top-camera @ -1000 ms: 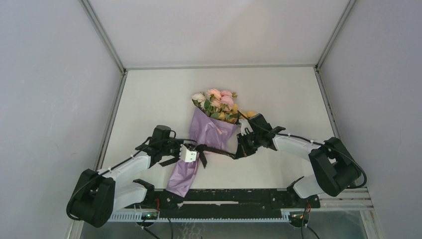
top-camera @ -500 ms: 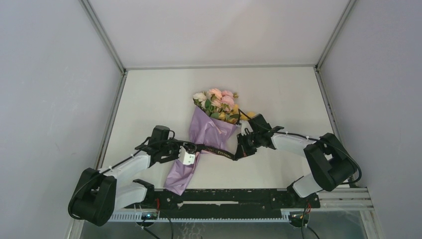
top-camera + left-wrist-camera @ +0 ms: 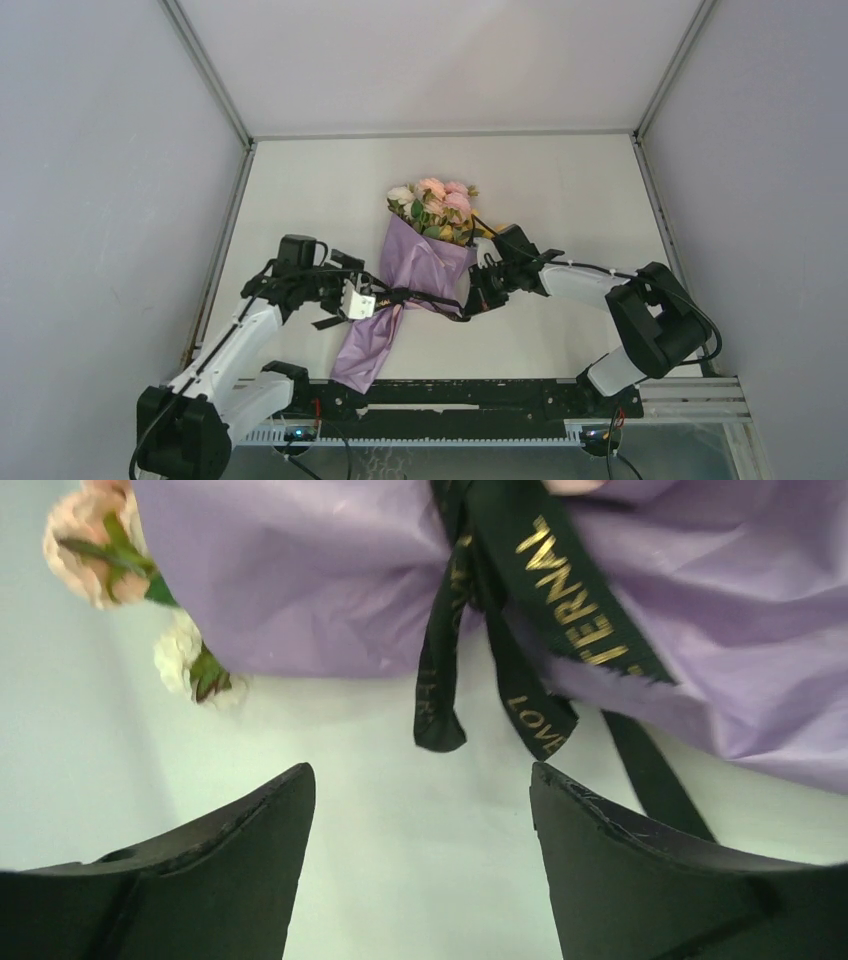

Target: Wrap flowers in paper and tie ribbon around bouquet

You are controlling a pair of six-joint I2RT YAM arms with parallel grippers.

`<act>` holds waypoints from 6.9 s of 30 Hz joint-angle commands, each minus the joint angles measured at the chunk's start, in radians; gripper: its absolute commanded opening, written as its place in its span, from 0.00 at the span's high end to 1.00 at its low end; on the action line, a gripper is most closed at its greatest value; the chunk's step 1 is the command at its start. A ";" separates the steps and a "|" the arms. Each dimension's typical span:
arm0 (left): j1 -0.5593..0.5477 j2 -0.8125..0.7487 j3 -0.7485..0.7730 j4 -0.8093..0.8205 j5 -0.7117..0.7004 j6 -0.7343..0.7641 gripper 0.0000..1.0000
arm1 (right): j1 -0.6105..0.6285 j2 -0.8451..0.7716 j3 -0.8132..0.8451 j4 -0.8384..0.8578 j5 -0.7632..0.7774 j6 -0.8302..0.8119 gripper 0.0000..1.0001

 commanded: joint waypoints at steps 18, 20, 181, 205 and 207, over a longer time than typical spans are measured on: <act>-0.203 -0.024 -0.021 -0.008 0.104 -0.094 0.67 | 0.012 0.005 0.042 0.060 -0.035 0.013 1.00; -0.203 -0.023 -0.024 -0.008 0.097 -0.089 0.81 | 0.012 0.003 0.043 0.058 -0.036 0.013 1.00; -0.011 0.282 -0.067 0.652 0.148 -0.027 1.00 | 0.292 0.193 0.382 -0.181 0.016 -0.077 1.00; 0.039 0.477 0.042 0.567 0.107 0.052 1.00 | 0.276 0.305 0.113 0.046 -0.113 0.072 1.00; 0.041 0.486 0.054 0.565 0.106 0.052 1.00 | 0.275 0.296 0.089 0.054 -0.106 0.077 1.00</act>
